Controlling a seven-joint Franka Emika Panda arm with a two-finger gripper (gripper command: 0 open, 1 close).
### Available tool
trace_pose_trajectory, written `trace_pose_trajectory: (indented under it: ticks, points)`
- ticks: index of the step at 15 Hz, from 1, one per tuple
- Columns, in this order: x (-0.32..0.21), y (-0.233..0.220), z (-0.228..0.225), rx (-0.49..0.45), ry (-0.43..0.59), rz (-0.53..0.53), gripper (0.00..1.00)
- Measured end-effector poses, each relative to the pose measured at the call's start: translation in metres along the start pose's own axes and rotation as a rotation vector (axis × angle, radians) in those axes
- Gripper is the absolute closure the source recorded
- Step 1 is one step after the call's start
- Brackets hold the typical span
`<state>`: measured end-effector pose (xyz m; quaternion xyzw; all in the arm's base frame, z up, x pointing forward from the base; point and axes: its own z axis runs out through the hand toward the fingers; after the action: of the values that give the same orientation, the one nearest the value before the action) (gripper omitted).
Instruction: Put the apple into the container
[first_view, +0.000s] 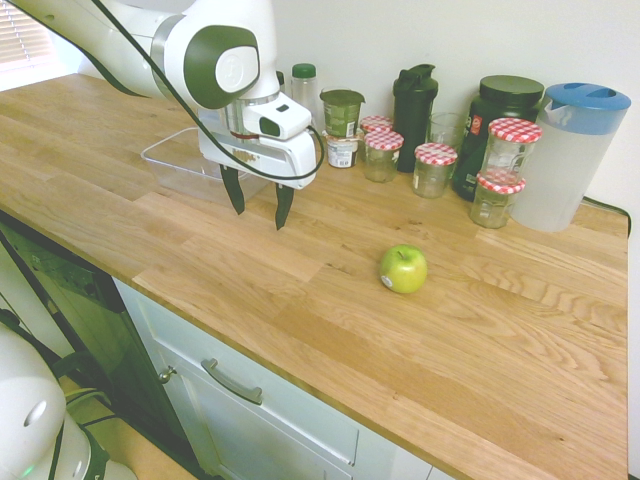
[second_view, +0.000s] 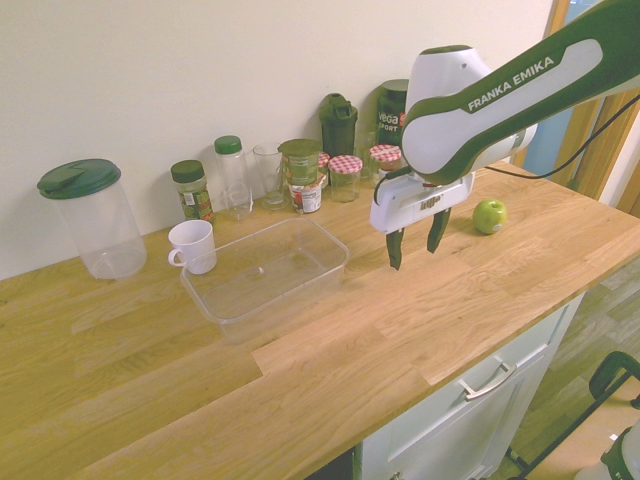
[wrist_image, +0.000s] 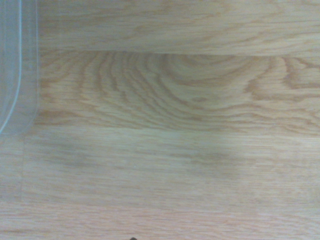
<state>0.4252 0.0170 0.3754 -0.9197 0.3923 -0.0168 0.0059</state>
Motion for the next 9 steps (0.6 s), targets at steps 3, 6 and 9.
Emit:
trace_pose_trajectory:
  ticks: [3,6,9]
  points:
    - [0.005,0.0,-0.006,0.005,0.002,-0.008,0.0]
    - [0.034,0.008,-0.055,0.035,0.003,-0.016,0.0]
    - [0.083,0.06,-0.093,0.024,-0.019,-0.079,0.0]
